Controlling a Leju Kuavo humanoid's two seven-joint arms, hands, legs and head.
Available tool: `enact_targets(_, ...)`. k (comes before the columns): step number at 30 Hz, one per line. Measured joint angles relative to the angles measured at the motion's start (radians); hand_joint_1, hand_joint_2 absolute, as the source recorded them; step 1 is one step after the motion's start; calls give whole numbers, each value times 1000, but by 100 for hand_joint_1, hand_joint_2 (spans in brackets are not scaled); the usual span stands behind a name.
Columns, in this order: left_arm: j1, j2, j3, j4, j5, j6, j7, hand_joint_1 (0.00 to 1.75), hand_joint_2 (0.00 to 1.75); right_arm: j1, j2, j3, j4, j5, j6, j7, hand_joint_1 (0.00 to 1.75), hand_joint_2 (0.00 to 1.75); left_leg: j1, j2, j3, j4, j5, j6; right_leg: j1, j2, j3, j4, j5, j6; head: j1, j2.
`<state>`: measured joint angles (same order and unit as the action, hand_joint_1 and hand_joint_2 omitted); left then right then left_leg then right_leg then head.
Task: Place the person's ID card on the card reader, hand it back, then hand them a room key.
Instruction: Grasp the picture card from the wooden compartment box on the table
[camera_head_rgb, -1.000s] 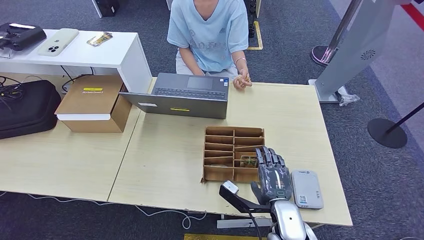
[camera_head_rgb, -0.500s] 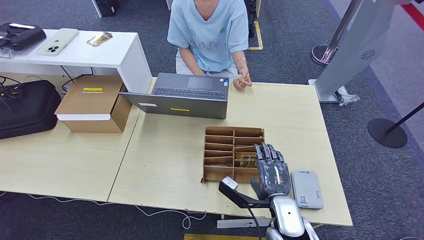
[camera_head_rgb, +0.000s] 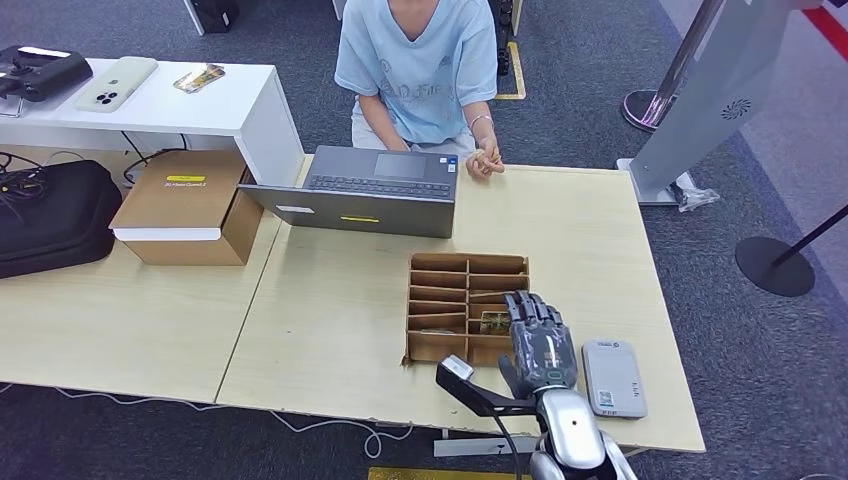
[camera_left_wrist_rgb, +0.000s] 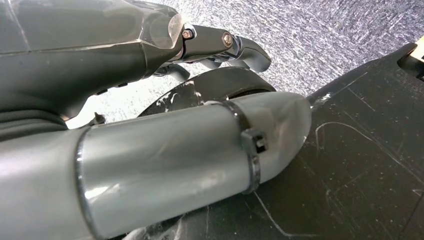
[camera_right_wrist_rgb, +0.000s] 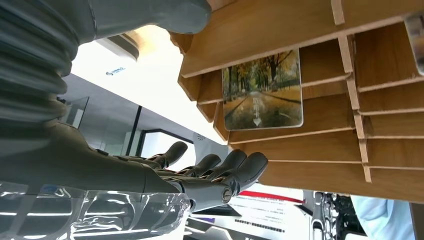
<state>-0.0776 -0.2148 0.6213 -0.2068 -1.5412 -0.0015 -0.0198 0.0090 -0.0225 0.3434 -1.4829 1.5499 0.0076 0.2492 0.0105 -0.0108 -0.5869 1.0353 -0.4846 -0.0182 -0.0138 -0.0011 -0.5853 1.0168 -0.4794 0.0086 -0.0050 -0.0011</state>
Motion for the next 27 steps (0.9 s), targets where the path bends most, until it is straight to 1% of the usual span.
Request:
enact_targets(12, 0, 0, -1, 0, 0, 1, 0, 0, 0, 4, 0, 2, 17, 0, -1, 0, 76, 175, 0, 0, 0, 0, 0, 0, 0, 0, 0, 0, 0, 0, 0, 0)
enact_targets(19, 0, 0, -1, 0, 1, 2, -1, 0, 0, 8, 0, 2, 17, -6, -4, 0, 75, 175, 0, 0, 0, 0, 0, 0, 0, 0, 0, 0, 0, 0, 0, 0)
enact_targets(27, 0, 0, -3, 0, 1, 2, -1, 0, 0, 6, 0, 2, 17, -10, -5, -1, 65, 175, 0, 0, 0, 0, 0, 0, 0, 0, 0, 0, 0, 0, 0, 0)
